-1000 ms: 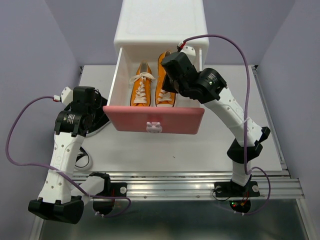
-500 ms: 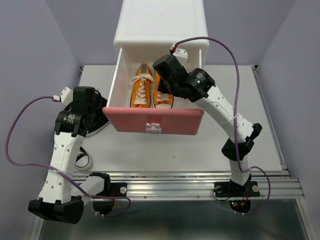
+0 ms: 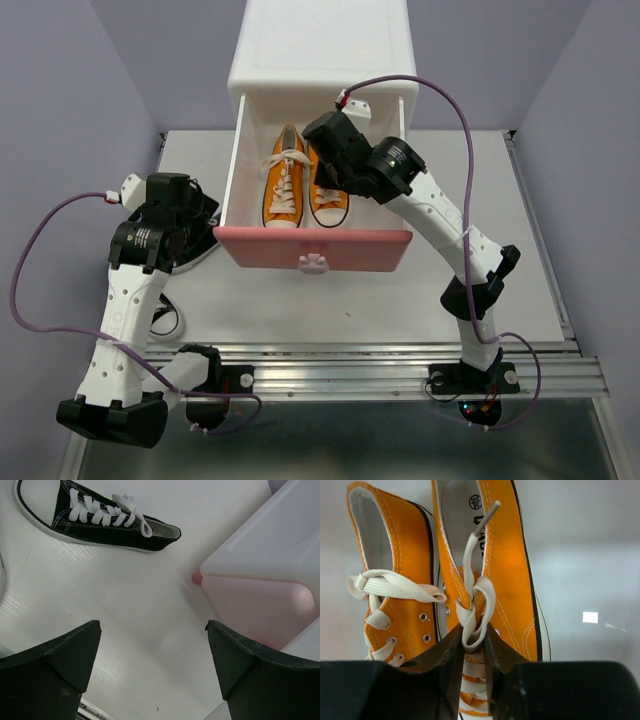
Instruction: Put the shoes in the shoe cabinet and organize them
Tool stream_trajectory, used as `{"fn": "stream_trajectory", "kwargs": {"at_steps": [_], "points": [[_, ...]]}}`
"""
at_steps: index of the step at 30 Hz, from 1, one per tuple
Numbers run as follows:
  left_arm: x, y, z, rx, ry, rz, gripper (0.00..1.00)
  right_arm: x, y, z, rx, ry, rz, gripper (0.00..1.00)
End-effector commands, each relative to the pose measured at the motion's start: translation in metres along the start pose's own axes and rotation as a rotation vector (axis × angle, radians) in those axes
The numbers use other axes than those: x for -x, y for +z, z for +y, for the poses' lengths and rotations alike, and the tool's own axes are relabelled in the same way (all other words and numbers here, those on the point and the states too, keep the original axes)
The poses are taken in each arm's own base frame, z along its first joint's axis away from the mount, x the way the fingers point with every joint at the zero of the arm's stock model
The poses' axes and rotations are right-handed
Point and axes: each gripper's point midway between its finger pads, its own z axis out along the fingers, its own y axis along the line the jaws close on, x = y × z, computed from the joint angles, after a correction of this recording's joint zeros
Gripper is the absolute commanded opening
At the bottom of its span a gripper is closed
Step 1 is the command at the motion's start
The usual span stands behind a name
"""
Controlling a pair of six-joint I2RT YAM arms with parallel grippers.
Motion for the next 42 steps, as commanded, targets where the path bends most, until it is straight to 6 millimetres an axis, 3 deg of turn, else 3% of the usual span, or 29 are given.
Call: {"fn": "stream_trajectory", "kwargs": {"at_steps": [1,4,7,15,22,25,26,32,38,42], "points": [[0.006,-0.004,0.008,0.018,-0.010,-0.032,0.99,-0.015,-0.007,-0.005,-0.003,-0.069,0.056,0.29],[0.006,-0.005,0.008,0.016,-0.018,-0.034,0.99,-0.009,-0.010,0.000,0.027,-0.066,0.039,0.42],[0.008,-0.005,0.006,0.012,-0.024,-0.038,0.99,0.002,-0.016,0.006,0.063,-0.049,0.007,0.44],[0.012,-0.006,-0.002,-0.005,-0.026,-0.041,0.99,0.037,-0.038,0.018,0.148,0.023,-0.107,0.61],[0.017,-0.010,-0.007,-0.023,-0.028,-0.051,0.99,0.075,-0.070,0.019,0.220,0.082,-0.232,0.77],[0.019,-0.012,-0.010,-0.034,-0.027,-0.055,0.99,0.090,-0.086,0.021,0.278,0.067,-0.287,0.88],[0.020,-0.013,-0.012,-0.039,-0.028,-0.058,0.99,0.095,-0.089,0.026,0.306,0.054,-0.312,1.00],[0.023,-0.014,-0.023,-0.069,-0.023,-0.053,0.99,0.127,-0.144,0.045,0.537,0.074,-0.420,1.00],[0.031,-0.018,-0.034,-0.099,-0.007,-0.064,0.99,0.137,-0.175,0.028,0.572,0.099,-0.462,1.00],[0.032,-0.016,-0.041,-0.107,0.007,-0.060,0.99,0.137,-0.181,0.012,0.530,0.109,-0.466,1.00]]}}
